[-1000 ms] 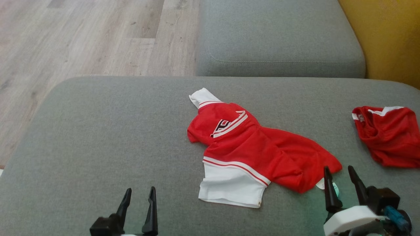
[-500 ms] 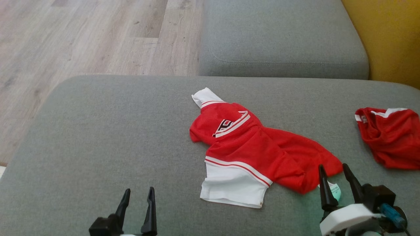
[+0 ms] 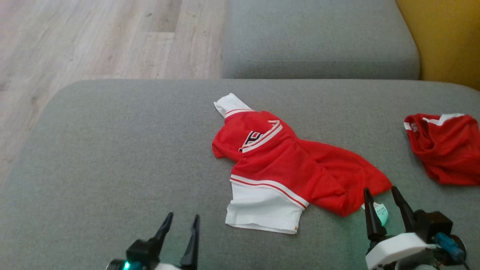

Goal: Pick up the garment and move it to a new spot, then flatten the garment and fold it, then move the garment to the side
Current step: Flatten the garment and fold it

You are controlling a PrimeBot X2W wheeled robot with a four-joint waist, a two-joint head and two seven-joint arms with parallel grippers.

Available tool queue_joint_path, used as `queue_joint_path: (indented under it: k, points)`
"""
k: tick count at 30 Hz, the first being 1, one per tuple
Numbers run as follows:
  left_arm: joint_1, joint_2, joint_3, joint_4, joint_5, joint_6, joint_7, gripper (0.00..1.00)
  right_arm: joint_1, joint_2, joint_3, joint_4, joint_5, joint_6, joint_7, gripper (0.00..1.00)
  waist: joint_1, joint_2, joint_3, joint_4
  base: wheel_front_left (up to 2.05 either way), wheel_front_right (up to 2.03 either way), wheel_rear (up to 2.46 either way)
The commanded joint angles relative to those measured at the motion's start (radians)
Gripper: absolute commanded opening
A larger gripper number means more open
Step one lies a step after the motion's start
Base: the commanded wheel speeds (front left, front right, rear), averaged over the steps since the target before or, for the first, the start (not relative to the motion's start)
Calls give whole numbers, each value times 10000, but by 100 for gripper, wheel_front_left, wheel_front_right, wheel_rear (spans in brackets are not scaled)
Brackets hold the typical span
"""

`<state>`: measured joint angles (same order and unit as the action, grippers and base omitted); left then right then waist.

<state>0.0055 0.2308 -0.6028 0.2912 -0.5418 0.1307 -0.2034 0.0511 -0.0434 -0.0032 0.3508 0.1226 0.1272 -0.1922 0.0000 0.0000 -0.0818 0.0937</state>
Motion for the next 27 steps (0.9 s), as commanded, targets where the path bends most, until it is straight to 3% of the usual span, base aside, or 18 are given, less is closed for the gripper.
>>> queue_joint_path:
  k: [1, 12, 19, 25, 26, 27]
  points:
    - [-848, -91, 140, -129, 152, -94, 70, 100, -464, -68, 234, -412, -77, 35, 23, 100, 0, 0, 129, -104, 0, 0, 0]
    - [-1985, -1022, -719, 2034, 220, -727, 694, 100, -819, -68, 515, -809, -336, 35, 343, 100, 0, 0, 851, -1234, 0, 0, 0]
    - [-2617, -1397, -393, 3564, -117, -581, 336, 100, -913, -68, 537, -1056, -428, 35, 444, 100, 0, 0, 1307, -2056, 0, 0, 0]
    - [-2910, -1535, -325, 4563, -324, -571, 315, 100, -910, -68, 511, -1067, -412, 35, 405, 100, 0, 0, 1441, -2357, 0, 0, 0]
    - [-2932, -1558, -368, 4698, -344, -597, 363, 83, -905, -68, 504, -1058, -411, 35, 393, 100, 0, 0, 1448, -2372, 0, 0, 0]
    - [-2952, -1581, -414, 4807, -357, -626, 387, 60, -903, -68, 493, -1047, -410, 35, 382, 100, 0, 0, 1454, -2379, 0, 0, 0]
